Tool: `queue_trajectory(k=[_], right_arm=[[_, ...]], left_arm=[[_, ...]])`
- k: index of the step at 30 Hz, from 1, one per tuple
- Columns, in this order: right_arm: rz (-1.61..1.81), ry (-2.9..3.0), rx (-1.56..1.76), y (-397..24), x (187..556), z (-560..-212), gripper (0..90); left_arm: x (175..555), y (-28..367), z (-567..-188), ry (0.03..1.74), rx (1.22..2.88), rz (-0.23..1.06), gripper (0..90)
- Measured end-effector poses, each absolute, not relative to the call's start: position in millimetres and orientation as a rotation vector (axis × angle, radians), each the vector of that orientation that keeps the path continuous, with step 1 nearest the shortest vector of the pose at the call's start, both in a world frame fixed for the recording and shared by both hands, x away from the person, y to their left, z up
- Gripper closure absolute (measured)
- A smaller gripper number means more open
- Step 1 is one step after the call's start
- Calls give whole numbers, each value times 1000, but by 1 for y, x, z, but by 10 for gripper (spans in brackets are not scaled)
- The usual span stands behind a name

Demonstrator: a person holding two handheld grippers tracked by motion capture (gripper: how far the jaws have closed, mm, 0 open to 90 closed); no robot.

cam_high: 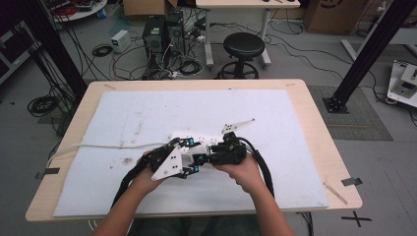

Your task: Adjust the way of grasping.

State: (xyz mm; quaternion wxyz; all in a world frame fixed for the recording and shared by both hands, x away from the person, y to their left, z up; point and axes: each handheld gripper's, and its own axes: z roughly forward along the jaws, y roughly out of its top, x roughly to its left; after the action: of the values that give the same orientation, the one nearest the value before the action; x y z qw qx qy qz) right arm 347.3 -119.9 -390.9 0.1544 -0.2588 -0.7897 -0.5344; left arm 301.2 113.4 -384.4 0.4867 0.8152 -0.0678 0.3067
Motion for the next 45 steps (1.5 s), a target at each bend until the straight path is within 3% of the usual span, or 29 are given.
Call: queue_trajectory(k=[12,19,36,45], right_arm=[[-1514,-2265,-764,-119,347,-391,622],[-1536,-2297,-800,-123,347,-385,633],[-1580,-2356,-792,-136,347,-369,633],[-1563,-2406,-786,-140,351,-358,634]], left_arm=[[303,113,-386,-150,1995,744,406],[305,118,-383,-85,1981,718,247],[310,139,-369,44,1973,700,188],[318,173,-357,238,2064,678,163]])
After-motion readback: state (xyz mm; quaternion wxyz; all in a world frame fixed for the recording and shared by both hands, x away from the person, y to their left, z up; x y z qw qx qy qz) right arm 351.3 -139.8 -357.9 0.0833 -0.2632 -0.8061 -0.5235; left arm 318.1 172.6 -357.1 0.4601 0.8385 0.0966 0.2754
